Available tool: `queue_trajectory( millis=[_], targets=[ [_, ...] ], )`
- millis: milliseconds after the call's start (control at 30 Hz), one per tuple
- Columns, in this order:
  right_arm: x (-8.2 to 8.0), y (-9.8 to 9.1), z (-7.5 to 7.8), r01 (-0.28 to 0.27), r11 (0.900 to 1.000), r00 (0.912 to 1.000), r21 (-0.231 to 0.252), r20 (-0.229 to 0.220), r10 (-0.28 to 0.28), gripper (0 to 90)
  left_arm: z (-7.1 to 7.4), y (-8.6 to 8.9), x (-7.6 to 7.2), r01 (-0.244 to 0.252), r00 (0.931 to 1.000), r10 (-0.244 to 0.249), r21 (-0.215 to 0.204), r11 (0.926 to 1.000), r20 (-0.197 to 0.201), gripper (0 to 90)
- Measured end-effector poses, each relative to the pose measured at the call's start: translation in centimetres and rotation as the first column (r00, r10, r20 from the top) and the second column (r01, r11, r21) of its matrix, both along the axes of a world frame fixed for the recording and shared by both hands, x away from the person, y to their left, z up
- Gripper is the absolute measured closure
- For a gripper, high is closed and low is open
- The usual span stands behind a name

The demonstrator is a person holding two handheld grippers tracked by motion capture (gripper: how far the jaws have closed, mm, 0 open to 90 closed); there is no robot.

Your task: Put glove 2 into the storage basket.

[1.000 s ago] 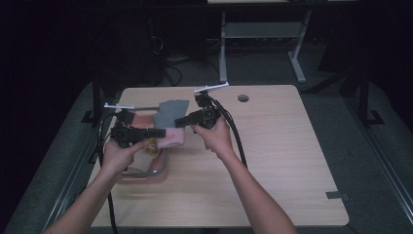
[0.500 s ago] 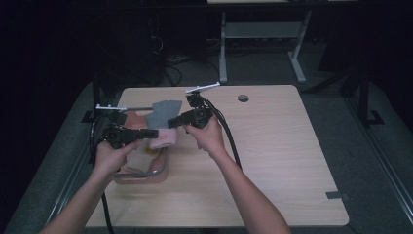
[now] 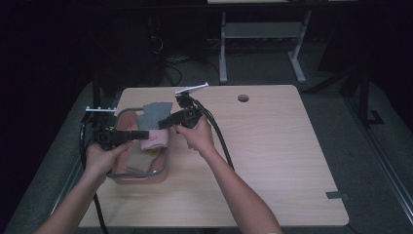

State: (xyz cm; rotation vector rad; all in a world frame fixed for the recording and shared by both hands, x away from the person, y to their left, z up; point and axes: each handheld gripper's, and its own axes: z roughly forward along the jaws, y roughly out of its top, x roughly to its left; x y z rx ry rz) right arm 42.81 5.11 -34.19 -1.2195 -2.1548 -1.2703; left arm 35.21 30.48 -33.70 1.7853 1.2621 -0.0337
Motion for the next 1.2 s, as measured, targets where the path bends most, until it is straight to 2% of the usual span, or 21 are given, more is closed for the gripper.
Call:
queue_trajectory(
  millis=[433, 667, 967, 1067, 1200],
  targets=[
    [0.6, 2.0, -0.4, -0.020, 0.9998, 0.9997, -0.004, -0.010, 0.020, 76.6, -0.4, 1.7, -0.1, -0.037, 0.9993, 0.037, 0.020, 0.9991, -0.002, 67.8],
    [0.9, 3.5, -1.7, -0.036, 0.9993, 0.9989, -0.012, -0.030, 0.035, 76.4, -1.2, 2.6, -0.2, -0.048, 0.9985, 0.049, 0.054, 0.9974, -0.022, 67.9],
    [1.2, 4.4, -2.9, -0.047, 0.9985, 0.9973, -0.030, -0.059, 0.045, 76.1, -2.0, 2.9, -0.1, -0.059, 0.9969, 0.064, 0.093, 0.9939, -0.046, 67.9],
    [1.2, 4.8, -3.4, -0.053, 0.9976, 0.9962, -0.045, -0.072, 0.049, 75.5, -2.3, 3.0, -0.1, -0.051, 0.9965, 0.059, 0.119, 0.9916, -0.060, 67.9],
    [1.3, 5.1, -3.8, -0.056, 0.9967, 0.9960, -0.059, -0.072, 0.052, 75.1, -2.7, 3.2, -0.2, -0.062, 0.9952, 0.070, 0.117, 0.9912, -0.069, 67.9]
  ],
)
